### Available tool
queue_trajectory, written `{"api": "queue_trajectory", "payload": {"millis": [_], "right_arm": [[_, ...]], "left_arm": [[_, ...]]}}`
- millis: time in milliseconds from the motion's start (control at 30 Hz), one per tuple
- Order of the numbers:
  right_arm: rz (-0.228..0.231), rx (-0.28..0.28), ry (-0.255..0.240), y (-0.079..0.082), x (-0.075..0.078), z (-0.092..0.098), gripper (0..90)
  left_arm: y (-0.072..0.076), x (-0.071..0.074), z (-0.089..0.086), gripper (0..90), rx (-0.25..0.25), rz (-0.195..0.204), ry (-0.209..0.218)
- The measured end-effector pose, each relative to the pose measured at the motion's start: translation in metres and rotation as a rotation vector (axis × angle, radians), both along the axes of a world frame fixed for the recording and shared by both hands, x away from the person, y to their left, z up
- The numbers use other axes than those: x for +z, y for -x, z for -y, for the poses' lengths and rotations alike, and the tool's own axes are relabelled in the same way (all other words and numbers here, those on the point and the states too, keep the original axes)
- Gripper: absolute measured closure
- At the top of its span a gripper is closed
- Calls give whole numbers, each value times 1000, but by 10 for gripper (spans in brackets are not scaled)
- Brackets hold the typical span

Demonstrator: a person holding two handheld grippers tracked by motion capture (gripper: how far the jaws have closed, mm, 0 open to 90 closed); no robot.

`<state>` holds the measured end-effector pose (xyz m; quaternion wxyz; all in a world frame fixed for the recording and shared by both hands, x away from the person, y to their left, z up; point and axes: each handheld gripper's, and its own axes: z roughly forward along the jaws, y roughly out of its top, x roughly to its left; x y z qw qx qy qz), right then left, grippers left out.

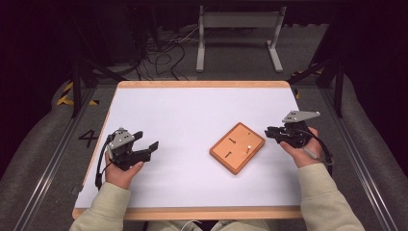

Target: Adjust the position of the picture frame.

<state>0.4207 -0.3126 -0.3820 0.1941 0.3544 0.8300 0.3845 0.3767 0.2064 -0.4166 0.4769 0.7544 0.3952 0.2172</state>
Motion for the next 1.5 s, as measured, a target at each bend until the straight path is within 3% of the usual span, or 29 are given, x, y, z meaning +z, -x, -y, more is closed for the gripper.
{"api": "queue_trajectory", "payload": {"millis": [100,633,1033,1333,1500], "right_arm": [[-10,-6,3,-4,1,0,900],[-104,-19,62,-32,-5,-12,900],[-203,-45,130,-55,-28,-16,900],[-282,-41,163,-61,-44,-16,900],[-278,-19,177,-61,-47,-15,900]], "left_arm": [[0,0,0,272,3,1,0],[-1,0,-1,273,3,-2,2],[-1,-1,-1,272,0,-7,-1],[-2,-1,-1,272,1,-11,0],[-2,-1,0,272,2,-13,-2]]}}
